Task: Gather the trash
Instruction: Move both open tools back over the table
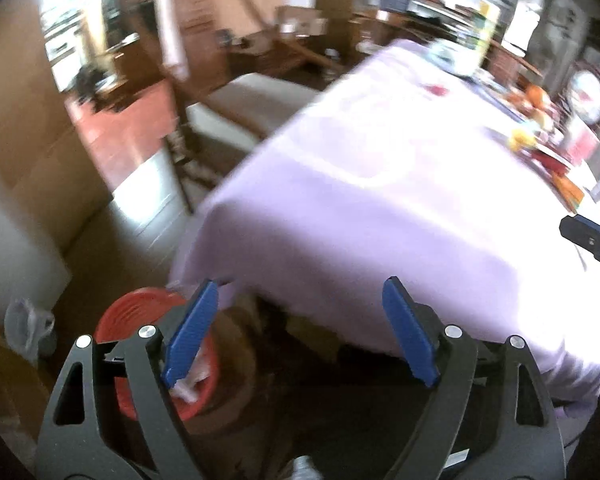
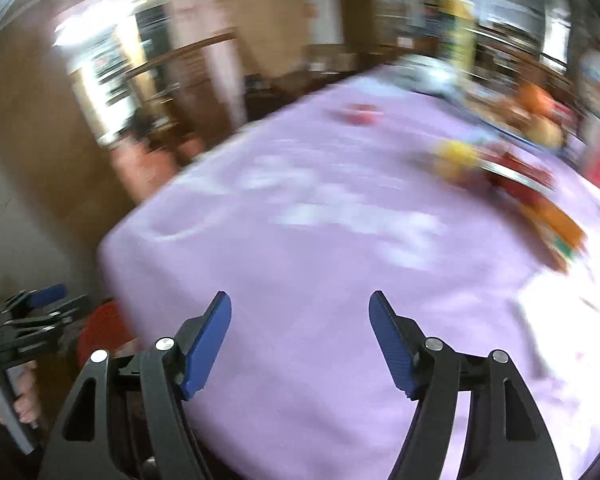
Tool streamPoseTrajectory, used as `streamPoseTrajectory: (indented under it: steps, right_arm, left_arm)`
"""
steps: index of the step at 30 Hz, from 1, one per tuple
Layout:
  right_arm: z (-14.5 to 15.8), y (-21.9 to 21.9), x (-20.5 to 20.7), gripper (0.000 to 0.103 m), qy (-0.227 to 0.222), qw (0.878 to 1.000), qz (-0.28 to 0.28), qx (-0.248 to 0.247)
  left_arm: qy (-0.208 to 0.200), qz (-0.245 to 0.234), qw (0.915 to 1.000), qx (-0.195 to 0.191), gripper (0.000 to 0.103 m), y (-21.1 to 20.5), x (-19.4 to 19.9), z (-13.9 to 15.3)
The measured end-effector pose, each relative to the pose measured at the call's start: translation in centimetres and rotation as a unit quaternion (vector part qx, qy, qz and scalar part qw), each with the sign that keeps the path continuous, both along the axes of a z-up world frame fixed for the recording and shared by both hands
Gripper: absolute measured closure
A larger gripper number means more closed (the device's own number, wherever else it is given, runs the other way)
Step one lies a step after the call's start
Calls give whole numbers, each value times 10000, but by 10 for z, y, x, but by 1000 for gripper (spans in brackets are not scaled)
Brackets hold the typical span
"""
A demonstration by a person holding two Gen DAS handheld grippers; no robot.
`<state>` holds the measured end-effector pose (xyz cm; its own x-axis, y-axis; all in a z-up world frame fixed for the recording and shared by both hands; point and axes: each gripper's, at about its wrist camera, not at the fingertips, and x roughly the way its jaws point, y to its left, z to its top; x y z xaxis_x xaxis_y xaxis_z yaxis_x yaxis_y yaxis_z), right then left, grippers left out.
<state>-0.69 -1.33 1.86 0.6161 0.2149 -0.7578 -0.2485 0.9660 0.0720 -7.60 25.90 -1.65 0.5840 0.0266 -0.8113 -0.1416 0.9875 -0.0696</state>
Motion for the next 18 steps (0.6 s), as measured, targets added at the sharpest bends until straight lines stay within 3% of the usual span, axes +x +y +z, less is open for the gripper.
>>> streamPoseTrajectory:
  steps: [7,13,18]
  right_arm:
    - [-20,-117,13,29,81,9917,-1270,-168]
    - [-36,-158,21,28,275,9868,-1579,-229]
    - [-46,-163,35,28,527,9869,-1510,-218]
  left_arm:
    - [21,-901,9959,123,20,-92,58,2]
    - [127,-1550,9876,214,19,-165,102,-3]
    - [240,-1950,9803,215,19,-209,123,-5]
